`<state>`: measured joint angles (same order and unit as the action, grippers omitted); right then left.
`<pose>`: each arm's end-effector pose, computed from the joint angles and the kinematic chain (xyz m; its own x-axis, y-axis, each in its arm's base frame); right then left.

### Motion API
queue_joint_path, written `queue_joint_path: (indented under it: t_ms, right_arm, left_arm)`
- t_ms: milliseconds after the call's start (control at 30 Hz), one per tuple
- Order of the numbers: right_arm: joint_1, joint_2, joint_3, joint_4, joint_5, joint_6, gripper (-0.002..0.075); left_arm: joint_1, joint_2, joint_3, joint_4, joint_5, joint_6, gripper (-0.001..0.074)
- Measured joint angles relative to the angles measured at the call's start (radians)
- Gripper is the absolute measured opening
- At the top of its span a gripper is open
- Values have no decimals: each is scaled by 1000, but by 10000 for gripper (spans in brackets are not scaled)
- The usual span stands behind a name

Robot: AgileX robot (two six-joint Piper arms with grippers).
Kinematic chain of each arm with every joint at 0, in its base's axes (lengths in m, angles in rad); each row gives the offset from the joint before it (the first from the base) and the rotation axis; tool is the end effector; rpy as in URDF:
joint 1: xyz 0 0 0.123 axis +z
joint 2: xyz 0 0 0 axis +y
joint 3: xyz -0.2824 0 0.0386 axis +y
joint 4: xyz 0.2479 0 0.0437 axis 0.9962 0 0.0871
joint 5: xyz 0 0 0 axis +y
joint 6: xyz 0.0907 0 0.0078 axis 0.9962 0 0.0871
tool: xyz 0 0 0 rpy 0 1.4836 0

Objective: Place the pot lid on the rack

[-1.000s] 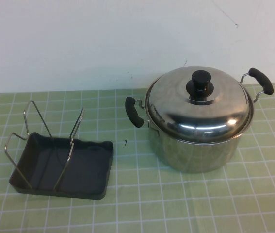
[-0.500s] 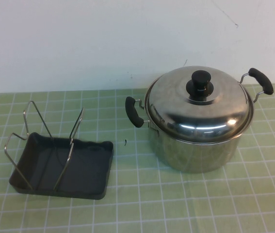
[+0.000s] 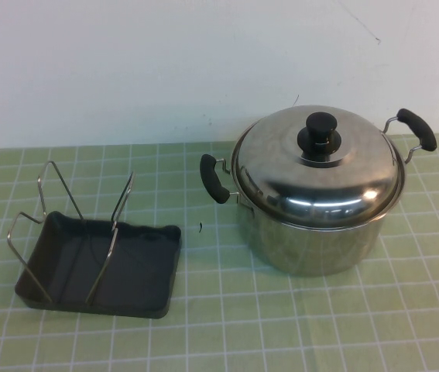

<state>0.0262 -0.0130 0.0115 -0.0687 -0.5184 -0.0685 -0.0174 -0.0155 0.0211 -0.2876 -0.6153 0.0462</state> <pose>0.0397 0.0041 0.2537 0.5717 -0.1128 -0.8127 0.0191 0.9921 -0.1243 0.0355 0.0143 0.2557 0.6361 -0.1982 -0.7457 0.0104 0.9686 -0.2485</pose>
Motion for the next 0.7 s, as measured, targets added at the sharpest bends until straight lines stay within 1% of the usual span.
queue_joint_path:
  t_ms: [67, 233, 300, 367, 433, 567, 633, 700]
  right_arm:
    - [0, 0, -59, 0, 67, -9, -1]
    - [0, 28, -282, 0, 300, -91, -1]
    - [0, 91, -380, 0, 389, -106, -1]
    - [0, 176, -482, 0, 444, -108, -1]
    - [0, 283, -572, 0, 469, -110, -1]
    - [2, 497, -694, 0, 465, -94, -1]
    - [18, 604, -734, -7, 410, -21, -1]
    - [49, 695, -757, -71, 330, 76, -1]
  left_arm:
    - [0, 0, 0, -28, -57, -12, -3]
    - [0, 0, 0, -35, -228, -60, -3]
    - [0, 0, 0, -42, -249, -86, -3]
    - [0, 0, 0, -33, -225, -111, -3]
    - [0, 0, 0, 9, -179, -122, -3]
    - [0, 0, 0, 163, -98, -131, -3]
    - [0, 0, 0, 215, -78, -133, -3]
    - [0, 0, 0, 225, -49, -138, -3]
